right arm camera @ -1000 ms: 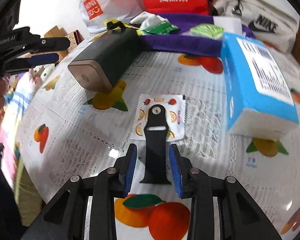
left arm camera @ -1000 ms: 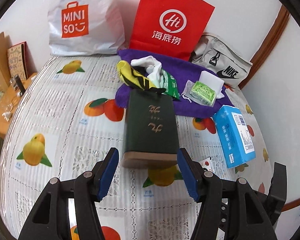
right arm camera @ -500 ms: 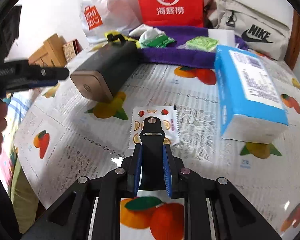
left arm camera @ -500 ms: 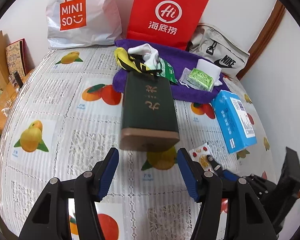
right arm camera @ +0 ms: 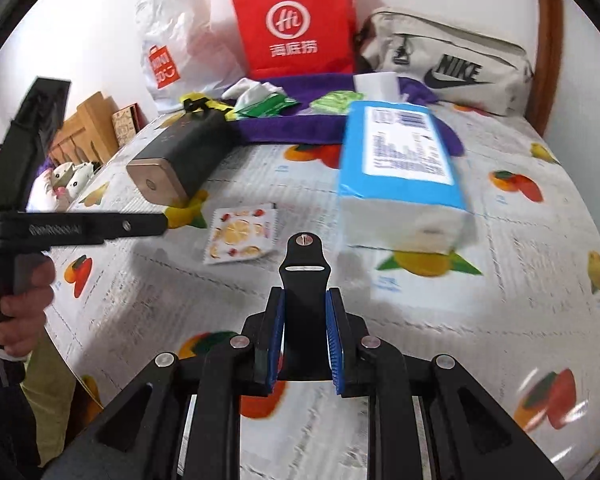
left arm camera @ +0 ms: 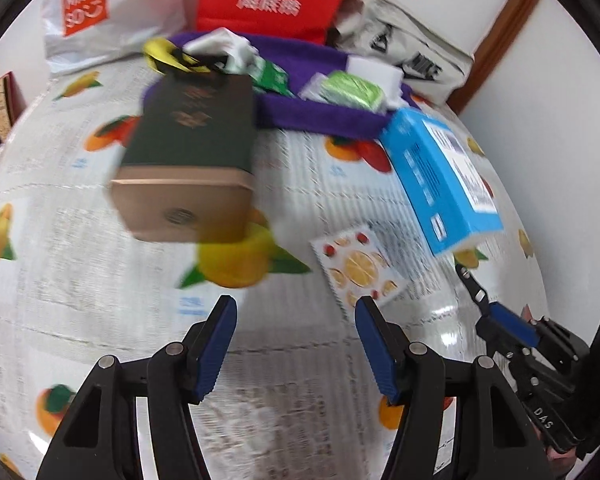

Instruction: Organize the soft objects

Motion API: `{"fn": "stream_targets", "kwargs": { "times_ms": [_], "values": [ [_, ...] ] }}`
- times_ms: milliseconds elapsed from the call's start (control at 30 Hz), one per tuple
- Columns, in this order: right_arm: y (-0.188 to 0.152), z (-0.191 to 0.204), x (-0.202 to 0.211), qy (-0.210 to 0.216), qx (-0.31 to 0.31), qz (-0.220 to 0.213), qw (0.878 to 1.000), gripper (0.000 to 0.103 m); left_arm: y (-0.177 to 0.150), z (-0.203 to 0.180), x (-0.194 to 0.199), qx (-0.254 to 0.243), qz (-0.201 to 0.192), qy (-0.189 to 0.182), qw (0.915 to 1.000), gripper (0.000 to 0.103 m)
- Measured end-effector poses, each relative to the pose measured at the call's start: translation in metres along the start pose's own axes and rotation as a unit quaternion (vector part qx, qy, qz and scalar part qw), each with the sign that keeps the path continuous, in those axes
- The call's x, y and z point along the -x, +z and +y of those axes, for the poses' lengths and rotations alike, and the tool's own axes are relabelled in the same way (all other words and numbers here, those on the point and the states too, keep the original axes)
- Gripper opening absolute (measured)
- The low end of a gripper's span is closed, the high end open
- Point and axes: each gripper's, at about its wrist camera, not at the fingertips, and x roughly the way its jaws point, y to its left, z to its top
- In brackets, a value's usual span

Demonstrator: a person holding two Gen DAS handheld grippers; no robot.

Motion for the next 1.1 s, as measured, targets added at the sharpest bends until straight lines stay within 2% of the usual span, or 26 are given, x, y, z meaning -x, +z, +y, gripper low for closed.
{"fn": "stream_targets", "kwargs": {
  "times_ms": [200,367,433,667,833,1100],
  "values": [
    [-0.009,-0.025,0.002,-0.007,-0.020,-0.004,1.000,0.020,0.005,-0.024,-0.028,-0.020,0.020,0.000,0.9996,0.069],
    [-0.012,-0.045,0.005,-0.016,-0.036,-0.012,0.999,0.020,0.012,-0.040,-0.040,-0.033,0.013,0.002,0.9994,0.081],
    [-0.013,-0.053,0.005,-0.016,-0.043,-0.014,0.999,0.020,0.014,-0.050,-0.046,-0.046,0.010,0.012,0.9988,0.083],
    [-0.013,-0.066,0.001,-0.015,-0.057,-0.013,0.998,0.020,0.013,-0.074,-0.060,-0.084,-0.016,0.093,0.9920,0.082],
    [-0.013,-0.066,0.003,-0.011,-0.058,-0.019,0.998,0.020,0.008,-0.070,-0.056,-0.082,-0.037,0.096,0.9913,0.072],
    [-0.016,-0.060,0.002,-0.007,-0.054,-0.013,0.998,0.020,0.000,-0.067,-0.049,-0.088,-0.054,0.080,0.9914,0.045]
  ]
}}
